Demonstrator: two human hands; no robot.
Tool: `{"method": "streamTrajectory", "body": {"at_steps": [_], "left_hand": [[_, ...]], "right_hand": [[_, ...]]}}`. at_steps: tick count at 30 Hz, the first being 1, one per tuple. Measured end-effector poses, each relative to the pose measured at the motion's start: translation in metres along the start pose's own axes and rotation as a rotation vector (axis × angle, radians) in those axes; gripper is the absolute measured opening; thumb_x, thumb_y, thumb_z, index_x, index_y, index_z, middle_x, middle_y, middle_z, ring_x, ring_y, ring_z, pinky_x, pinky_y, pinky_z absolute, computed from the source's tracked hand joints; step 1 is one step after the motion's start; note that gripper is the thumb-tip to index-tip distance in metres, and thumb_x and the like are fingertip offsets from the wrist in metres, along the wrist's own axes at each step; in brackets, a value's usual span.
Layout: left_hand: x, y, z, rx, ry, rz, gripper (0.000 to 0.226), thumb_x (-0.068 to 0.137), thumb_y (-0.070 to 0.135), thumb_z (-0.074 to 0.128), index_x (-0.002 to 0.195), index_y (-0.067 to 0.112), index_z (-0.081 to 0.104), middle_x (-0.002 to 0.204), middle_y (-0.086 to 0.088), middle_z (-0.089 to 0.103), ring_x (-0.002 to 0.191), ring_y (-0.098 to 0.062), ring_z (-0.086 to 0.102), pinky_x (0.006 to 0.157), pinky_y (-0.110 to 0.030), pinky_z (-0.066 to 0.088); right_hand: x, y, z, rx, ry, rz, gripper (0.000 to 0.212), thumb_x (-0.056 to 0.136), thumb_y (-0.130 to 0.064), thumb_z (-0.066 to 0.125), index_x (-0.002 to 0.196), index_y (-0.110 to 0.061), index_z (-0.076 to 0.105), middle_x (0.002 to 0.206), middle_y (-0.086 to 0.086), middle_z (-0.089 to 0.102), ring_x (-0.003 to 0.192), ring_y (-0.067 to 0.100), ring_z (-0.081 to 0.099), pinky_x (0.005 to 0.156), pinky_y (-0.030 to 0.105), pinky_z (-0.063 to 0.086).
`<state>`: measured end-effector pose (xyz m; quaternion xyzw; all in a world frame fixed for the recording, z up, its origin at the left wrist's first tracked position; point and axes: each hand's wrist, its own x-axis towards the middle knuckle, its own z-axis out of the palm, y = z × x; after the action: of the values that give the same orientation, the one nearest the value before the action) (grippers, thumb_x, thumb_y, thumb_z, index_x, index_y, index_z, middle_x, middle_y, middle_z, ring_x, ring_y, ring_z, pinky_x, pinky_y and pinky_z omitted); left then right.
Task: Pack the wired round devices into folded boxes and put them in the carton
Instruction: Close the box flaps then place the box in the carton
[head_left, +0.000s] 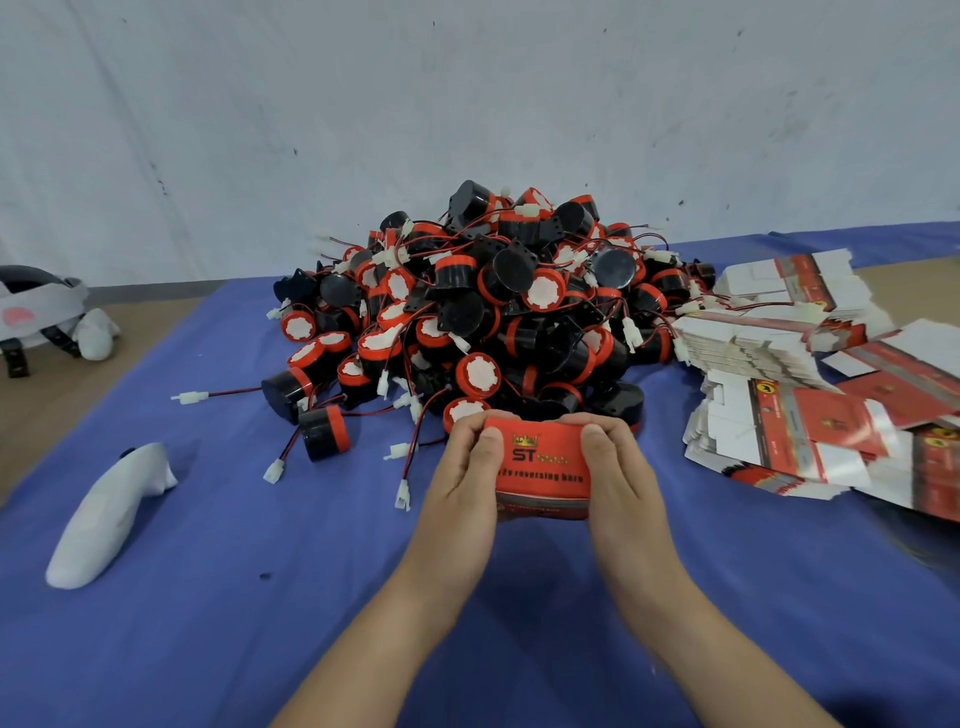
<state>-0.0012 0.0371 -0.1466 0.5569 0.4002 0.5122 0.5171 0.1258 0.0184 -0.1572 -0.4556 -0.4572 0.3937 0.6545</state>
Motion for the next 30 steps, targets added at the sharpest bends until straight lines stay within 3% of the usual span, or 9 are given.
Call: {"method": "streamTrajectory", "body": {"at_steps": [3, 6, 9, 12, 16, 20, 25, 30], "left_hand": [[0.003, 0.0, -0.002, -0.061, 0.001, -0.052, 0.027, 0.107, 0.034, 0.04, 0.103, 0.035, 0.067, 0.101, -0.004, 0.074, 0.099, -0.026, 0.071, 0.09, -0.045, 0.059], [0.002, 0.001, -0.003, -0.054, -0.001, -0.033, 0.028, 0.107, 0.031, 0.04, 0.103, 0.036, 0.067, 0.097, 0.007, 0.072, 0.094, -0.014, 0.067, 0.092, -0.04, 0.057], [-0.004, 0.004, -0.001, -0.006, -0.037, 0.031, 0.023, 0.105, 0.031, 0.045, 0.102, 0.041, 0.066, 0.096, 0.016, 0.069, 0.091, -0.003, 0.064, 0.085, -0.026, 0.055], [-0.008, 0.006, 0.002, 0.031, -0.049, 0.112, 0.01, 0.097, 0.036, 0.059, 0.102, 0.043, 0.064, 0.1, 0.021, 0.068, 0.09, 0.004, 0.066, 0.072, -0.01, 0.05], [-0.006, 0.008, 0.003, 0.044, -0.045, 0.176, 0.017, 0.088, 0.044, 0.061, 0.098, 0.03, 0.064, 0.098, 0.021, 0.068, 0.088, -0.001, 0.067, 0.076, -0.015, 0.053], [-0.007, 0.006, 0.006, 0.057, -0.023, 0.189, 0.01, 0.094, 0.043, 0.055, 0.094, 0.035, 0.061, 0.094, 0.016, 0.07, 0.085, -0.001, 0.068, 0.071, -0.013, 0.052], [-0.01, -0.002, 0.012, 0.054, 0.026, 0.147, 0.018, 0.1, 0.045, 0.043, 0.101, 0.035, 0.059, 0.093, 0.015, 0.067, 0.083, 0.0, 0.065, 0.07, -0.014, 0.051], [-0.009, -0.002, 0.011, 0.002, 0.054, 0.134, 0.029, 0.105, 0.037, 0.037, 0.101, 0.028, 0.064, 0.086, 0.017, 0.068, 0.076, 0.004, 0.063, 0.066, -0.01, 0.049]], "right_hand": [[0.001, 0.0, -0.001, -0.011, -0.012, -0.014, 0.026, 0.109, -0.024, 0.038, 0.104, -0.021, 0.063, 0.087, -0.011, 0.072, 0.075, 0.002, 0.069, 0.063, 0.014, 0.053], [0.0, 0.001, -0.001, -0.004, -0.042, -0.026, 0.026, 0.107, -0.036, 0.039, 0.101, -0.028, 0.063, 0.085, -0.014, 0.069, 0.076, 0.001, 0.066, 0.065, 0.015, 0.053], [-0.004, 0.0, 0.002, -0.012, -0.12, -0.017, 0.022, 0.093, -0.054, 0.046, 0.097, -0.04, 0.062, 0.093, -0.015, 0.068, 0.087, 0.003, 0.065, 0.077, 0.02, 0.054], [-0.008, -0.002, 0.004, -0.014, -0.16, -0.059, 0.016, 0.09, -0.049, 0.053, 0.097, -0.038, 0.062, 0.1, -0.013, 0.07, 0.094, 0.004, 0.068, 0.081, 0.018, 0.053], [-0.011, -0.004, 0.006, -0.02, -0.146, -0.114, 0.014, 0.099, -0.04, 0.052, 0.098, -0.03, 0.061, 0.1, -0.005, 0.071, 0.095, 0.011, 0.068, 0.082, 0.023, 0.055], [-0.012, -0.002, 0.012, -0.012, -0.058, -0.127, 0.018, 0.1, -0.04, 0.05, 0.095, -0.027, 0.062, 0.094, -0.001, 0.07, 0.09, 0.019, 0.067, 0.08, 0.031, 0.058], [-0.011, 0.002, 0.017, 0.049, 0.062, -0.063, 0.033, 0.096, -0.051, 0.042, 0.089, -0.031, 0.067, 0.081, -0.009, 0.069, 0.076, 0.006, 0.065, 0.071, 0.023, 0.057], [-0.012, 0.006, 0.016, 0.055, 0.098, -0.038, 0.037, 0.108, -0.038, 0.036, 0.093, -0.029, 0.068, 0.085, -0.01, 0.07, 0.076, 0.003, 0.066, 0.068, 0.019, 0.055]]}}
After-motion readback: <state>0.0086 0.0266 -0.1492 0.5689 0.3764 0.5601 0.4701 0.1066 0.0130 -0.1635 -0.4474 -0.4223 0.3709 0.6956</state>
